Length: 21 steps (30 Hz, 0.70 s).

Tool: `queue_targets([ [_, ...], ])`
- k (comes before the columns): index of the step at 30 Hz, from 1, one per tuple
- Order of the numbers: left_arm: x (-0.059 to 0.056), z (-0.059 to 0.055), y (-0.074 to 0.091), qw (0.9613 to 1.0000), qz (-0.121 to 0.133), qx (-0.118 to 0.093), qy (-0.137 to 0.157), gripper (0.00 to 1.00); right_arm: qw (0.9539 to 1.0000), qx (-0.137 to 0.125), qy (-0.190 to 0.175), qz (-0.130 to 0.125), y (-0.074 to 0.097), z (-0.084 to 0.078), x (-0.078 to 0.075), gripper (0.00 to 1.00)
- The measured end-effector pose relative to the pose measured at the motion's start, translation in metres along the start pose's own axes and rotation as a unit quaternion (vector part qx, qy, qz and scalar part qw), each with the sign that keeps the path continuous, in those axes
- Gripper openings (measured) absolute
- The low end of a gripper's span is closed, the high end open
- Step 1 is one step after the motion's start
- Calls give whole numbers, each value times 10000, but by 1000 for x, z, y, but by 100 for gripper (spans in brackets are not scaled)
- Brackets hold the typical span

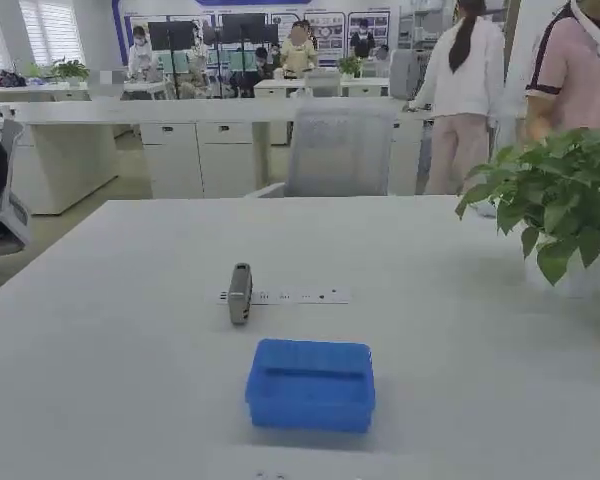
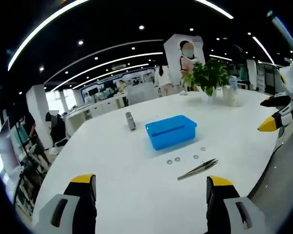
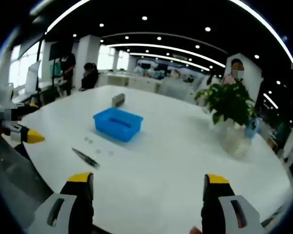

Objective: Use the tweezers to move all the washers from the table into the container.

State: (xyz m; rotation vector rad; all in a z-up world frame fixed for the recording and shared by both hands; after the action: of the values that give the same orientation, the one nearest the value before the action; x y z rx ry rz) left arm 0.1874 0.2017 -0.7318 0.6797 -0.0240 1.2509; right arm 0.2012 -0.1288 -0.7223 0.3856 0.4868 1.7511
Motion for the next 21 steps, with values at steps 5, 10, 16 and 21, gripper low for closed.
queue_targets([
  [5, -1, -1, 0, 10000, -18, 43, -24, 95, 10000, 12, -10, -13, 0, 0, -1, 90],
  [10, -1, 0, 0, 10000, -40, 31, -28, 95, 10000, 23, 27, -7, 0, 0, 0, 90],
  [16, -2, -1, 0, 10000, -53, 46, -42, 95, 10000, 26, 24, 7, 1, 0, 1, 90],
  [21, -2, -1, -1, 9999, -69, 48, -58, 95, 10000, 29, 31, 15, 1, 0, 1, 90],
])
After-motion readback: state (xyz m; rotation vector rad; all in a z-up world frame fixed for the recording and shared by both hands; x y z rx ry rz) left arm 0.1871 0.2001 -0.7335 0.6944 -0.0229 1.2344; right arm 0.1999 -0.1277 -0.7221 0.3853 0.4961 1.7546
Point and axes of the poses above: the centre of the closed fingertips' face, and the gripper's own axes: y roughly backward along the fingers, x roughly to its left, z roughly out of its top, the point moved 6 cm from there along y, roughly backward along the fingers, and after that the axes turned 11 degrees about -y, right-handed, at the moved point
